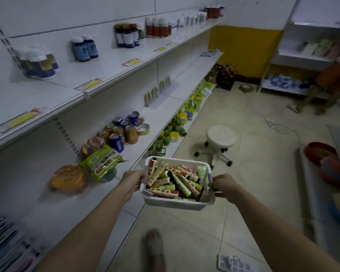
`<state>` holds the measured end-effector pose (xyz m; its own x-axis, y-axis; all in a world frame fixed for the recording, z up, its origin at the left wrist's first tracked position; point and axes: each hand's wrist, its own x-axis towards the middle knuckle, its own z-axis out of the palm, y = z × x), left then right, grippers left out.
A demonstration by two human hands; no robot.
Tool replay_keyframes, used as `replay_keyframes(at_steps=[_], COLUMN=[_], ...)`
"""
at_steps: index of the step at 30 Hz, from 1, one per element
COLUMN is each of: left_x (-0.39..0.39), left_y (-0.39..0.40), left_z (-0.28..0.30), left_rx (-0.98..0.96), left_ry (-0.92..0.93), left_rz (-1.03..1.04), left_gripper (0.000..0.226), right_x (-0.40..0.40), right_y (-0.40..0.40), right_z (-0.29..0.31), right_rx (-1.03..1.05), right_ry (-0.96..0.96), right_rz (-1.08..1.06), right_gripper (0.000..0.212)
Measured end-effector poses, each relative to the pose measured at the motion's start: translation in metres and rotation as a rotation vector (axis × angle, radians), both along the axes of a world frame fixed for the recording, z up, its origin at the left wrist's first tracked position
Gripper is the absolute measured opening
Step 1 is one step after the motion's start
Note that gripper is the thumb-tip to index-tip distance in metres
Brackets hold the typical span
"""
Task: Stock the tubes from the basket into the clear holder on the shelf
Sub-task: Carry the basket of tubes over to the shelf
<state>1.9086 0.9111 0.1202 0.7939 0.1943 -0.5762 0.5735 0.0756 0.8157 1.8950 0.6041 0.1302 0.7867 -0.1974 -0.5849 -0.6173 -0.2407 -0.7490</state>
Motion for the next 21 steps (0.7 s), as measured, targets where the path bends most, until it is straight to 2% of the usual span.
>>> replay_keyframes(at_steps=[8, 12, 16, 21], left_x=[0.182, 0.262, 0.335, 0.418], left_y=[-0.052, -0.083, -0.119, -0.163], left_z=[-0.065, -0.078, -0.1, -0.145], left_rx=[-0.01, 0.056, 0.068, 0.125], left_ry=[0.12, 0.193, 0.242, 0.355], left_rz=[-0.269, -0.329, -0.375, -0.391], left_gripper=[0.015, 0.012, 0.013, 0.012], right_x=[0.133, 0.183, 0.243, 0.332], right_y=[-0.036, -0.053, -0.087, -0.132], right_z=[-0.053, -0.069, -0.1, -0.161], right_rx=[-0.01, -0.003, 0.032, 0.061], right_ry=[0.045, 0.045, 0.083, 0.189], right_rz=[-0.259, -0.384, -0.437, -0.418], right_gripper=[0.01, 0.02, 0.017, 0.023])
